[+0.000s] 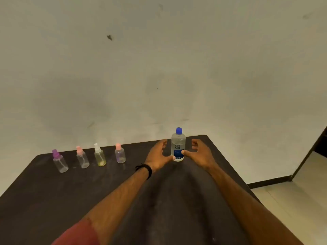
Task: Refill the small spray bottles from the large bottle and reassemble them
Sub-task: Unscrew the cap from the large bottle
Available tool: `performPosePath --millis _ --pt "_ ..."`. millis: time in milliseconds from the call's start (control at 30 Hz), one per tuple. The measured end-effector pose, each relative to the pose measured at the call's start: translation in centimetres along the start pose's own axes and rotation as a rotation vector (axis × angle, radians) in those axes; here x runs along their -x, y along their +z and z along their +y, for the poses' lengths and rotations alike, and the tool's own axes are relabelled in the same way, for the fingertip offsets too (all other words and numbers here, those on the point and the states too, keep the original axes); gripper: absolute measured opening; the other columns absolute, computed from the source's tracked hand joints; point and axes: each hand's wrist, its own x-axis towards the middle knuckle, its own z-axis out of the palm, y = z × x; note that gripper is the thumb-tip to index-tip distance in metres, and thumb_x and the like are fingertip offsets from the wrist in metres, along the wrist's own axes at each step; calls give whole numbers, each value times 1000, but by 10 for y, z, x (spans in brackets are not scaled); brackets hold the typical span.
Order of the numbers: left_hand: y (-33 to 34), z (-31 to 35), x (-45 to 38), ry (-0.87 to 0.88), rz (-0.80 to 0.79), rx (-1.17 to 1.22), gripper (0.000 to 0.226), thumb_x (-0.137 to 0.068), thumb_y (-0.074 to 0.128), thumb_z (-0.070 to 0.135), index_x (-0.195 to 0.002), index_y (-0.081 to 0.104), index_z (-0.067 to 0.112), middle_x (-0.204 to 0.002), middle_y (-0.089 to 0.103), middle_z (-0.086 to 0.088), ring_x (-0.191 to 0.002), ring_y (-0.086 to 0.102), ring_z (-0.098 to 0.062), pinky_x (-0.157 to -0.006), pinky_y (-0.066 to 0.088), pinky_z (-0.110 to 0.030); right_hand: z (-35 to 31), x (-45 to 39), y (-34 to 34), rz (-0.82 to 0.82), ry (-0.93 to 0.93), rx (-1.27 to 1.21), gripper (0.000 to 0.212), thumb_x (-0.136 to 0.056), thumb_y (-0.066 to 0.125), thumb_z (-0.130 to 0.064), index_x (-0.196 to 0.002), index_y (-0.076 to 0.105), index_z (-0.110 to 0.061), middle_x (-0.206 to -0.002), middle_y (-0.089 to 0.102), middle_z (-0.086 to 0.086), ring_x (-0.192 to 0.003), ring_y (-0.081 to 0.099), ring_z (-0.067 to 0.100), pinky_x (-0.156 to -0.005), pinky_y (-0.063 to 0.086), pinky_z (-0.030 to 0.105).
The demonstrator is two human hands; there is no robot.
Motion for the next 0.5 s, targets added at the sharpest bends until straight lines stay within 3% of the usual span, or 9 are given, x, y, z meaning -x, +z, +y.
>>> performPosePath --millis 133,333,500 --pt "11 2 -28 -25 16 -2 93 -78 84 24 -153 30 16 -156 40 -7 -143 41 -25 -118 36 -44 -1 -24 7 -68 -30 -9 79 -76 81 -34 -142 41 -13 -144 49 7 -130 49 24 -103 42 35" --pt "25 -11 -54 -7 12 15 78 -78 83 19 -144 42 18 -146 53 -4 -135 50 -23 -113 41 -41 4 -44 25 -90 -63 -103 63 -77 81 -21 -131 49 -14 -127 61 4 -101 57 11 -76 44 13" --pt "34 -15 -59 -5 56 68 58 -83 78 18 -136 53 17 -130 65 -4 -119 63 -21 -103 51 -38 11 -51 30 -81 -72 -133 66 -76 82 -28 -131 50 -15 -127 62 4 -105 59 14 -90 48 25"
